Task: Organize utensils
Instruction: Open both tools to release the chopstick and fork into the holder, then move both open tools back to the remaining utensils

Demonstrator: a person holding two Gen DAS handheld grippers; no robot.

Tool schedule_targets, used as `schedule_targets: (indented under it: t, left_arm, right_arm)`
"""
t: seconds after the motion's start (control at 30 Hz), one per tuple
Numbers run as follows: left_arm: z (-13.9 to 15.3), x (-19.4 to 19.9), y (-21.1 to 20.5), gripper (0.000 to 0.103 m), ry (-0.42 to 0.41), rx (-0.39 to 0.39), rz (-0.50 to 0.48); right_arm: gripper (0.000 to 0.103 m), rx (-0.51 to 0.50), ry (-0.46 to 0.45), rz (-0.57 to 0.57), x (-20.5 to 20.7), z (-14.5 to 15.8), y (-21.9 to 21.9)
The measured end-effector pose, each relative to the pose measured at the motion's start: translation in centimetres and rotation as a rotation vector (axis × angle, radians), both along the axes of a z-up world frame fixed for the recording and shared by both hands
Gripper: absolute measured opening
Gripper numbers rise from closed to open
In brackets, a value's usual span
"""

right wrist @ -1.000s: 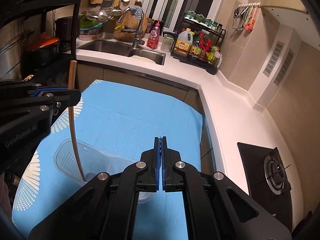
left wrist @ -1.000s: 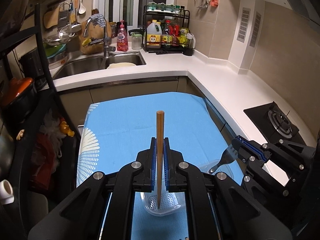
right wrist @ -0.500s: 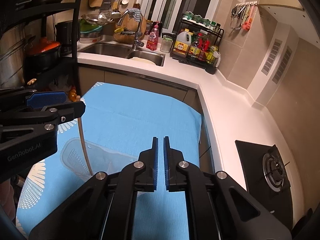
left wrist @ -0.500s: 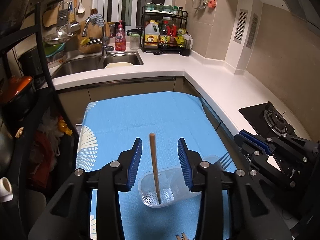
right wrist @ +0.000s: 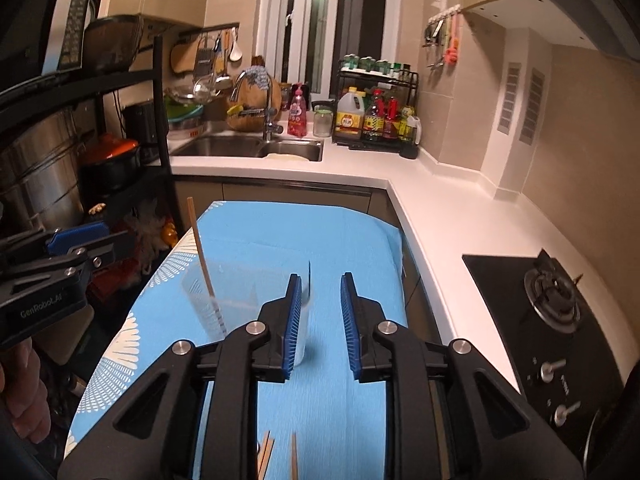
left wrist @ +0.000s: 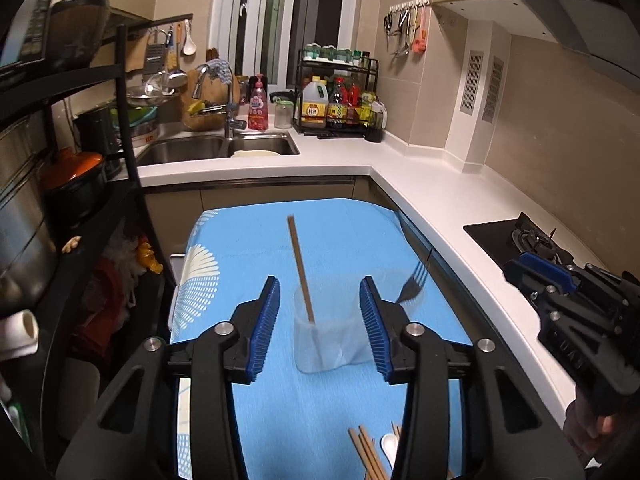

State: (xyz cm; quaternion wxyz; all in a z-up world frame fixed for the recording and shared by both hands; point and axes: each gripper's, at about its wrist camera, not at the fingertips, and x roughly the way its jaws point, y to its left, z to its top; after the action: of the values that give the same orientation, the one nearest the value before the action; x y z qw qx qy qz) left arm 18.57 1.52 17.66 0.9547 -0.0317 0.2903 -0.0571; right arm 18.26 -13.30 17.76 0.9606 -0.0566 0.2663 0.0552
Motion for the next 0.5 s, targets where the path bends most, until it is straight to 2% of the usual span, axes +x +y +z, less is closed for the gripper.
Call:
schedule_targets:
  t: [0.13,0.27,0.33,0.5]
  left_arm:
    - [-3.2,-3.8,0.2,0.044,-0.01,0.019,0.032]
    - [-6.8,-6.2,-0.2,0.043,0.002,0.04,0.051]
    - [-8.5,-6.8,-0.5,0.038,0.01,0.049,0.057]
    - [-11.8,-7.8,-1.8,0.036,-0.019,0.088,0.066]
  right_arm:
    - [0.025,0.041,-0.016,-0.013,-3.5,-2.8,-1.9]
    - [0.023,0.032,-0.005,-0.01,-5.3,-6.2,-3.0]
    - [0.009,0.042,0.024,-0.004,-5.6,-8.0,-3.5]
    - [0.007,0.051,0.073,-0.006,-5.4,-11.7,-3.5]
